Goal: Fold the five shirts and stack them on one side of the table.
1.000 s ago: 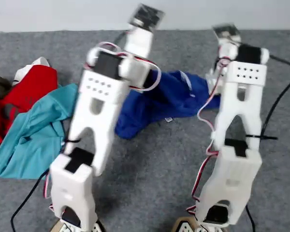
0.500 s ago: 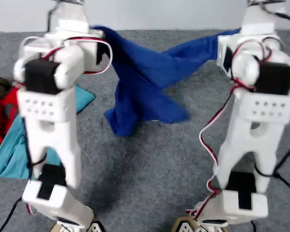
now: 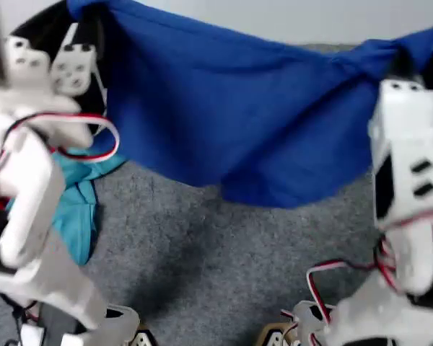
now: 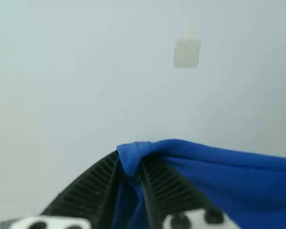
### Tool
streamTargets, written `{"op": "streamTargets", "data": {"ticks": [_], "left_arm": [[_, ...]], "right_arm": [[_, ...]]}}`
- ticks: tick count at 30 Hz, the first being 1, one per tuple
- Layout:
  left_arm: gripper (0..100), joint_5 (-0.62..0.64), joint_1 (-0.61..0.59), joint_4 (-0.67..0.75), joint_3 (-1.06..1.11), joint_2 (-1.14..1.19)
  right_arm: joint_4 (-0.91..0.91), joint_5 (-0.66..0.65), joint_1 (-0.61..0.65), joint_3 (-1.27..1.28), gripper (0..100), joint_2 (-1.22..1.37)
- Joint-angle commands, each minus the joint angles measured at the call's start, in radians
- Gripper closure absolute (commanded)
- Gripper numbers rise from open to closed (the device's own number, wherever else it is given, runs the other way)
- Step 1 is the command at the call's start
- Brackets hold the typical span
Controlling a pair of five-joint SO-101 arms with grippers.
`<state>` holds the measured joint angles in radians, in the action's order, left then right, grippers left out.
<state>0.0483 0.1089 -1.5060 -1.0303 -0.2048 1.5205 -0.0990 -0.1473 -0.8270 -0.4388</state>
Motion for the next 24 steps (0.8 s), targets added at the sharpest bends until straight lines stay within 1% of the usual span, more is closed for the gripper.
{"op": "streamTargets", "data": {"ticks": [1, 4, 7, 9, 12, 16, 18, 20, 22, 24], "left_arm": [[99, -0.008, -0.009, 0.015, 0.005, -0.011], [99, -0.009, -0.011, 0.020, 0.051, 0.037], [99, -0.009, -0.011, 0.071, 0.117, 0.118], [99, -0.009, -0.011, 0.126, 0.151, 0.180], [99, -0.009, -0.021, 0.269, 0.168, 0.282], [99, -0.003, -0.083, 0.514, 0.099, 0.404], [99, -0.002, -0.109, 0.637, 0.041, 0.454], [99, -0.005, -0.120, 0.726, -0.025, 0.497], [99, -0.006, -0.120, 0.756, -0.096, 0.528], [99, -0.006, -0.118, 0.743, -0.153, 0.559]], "right_arm": [[-0.021, 0.006, -0.031, 0.006, 98.9, 0.007], [-0.025, 0.006, -0.024, 0.006, 98.9, 0.077], [-0.030, 0.006, -0.019, 0.006, 98.9, 0.196], [-0.064, 0.006, -0.019, 0.006, 98.9, 0.292], [-0.166, 0.006, -0.019, -0.002, 98.9, 0.433], [-0.371, 0.006, -0.021, -0.069, 98.9, 0.529], [-0.455, 0.006, -0.024, -0.144, 98.9, 0.544], [-0.506, 0.006, -0.024, -0.247, 98.9, 0.556], [-0.530, 0.006, -0.024, -0.342, 98.9, 0.558], [-0.526, 0.006, -0.025, -0.408, 98.9, 0.558]]}}
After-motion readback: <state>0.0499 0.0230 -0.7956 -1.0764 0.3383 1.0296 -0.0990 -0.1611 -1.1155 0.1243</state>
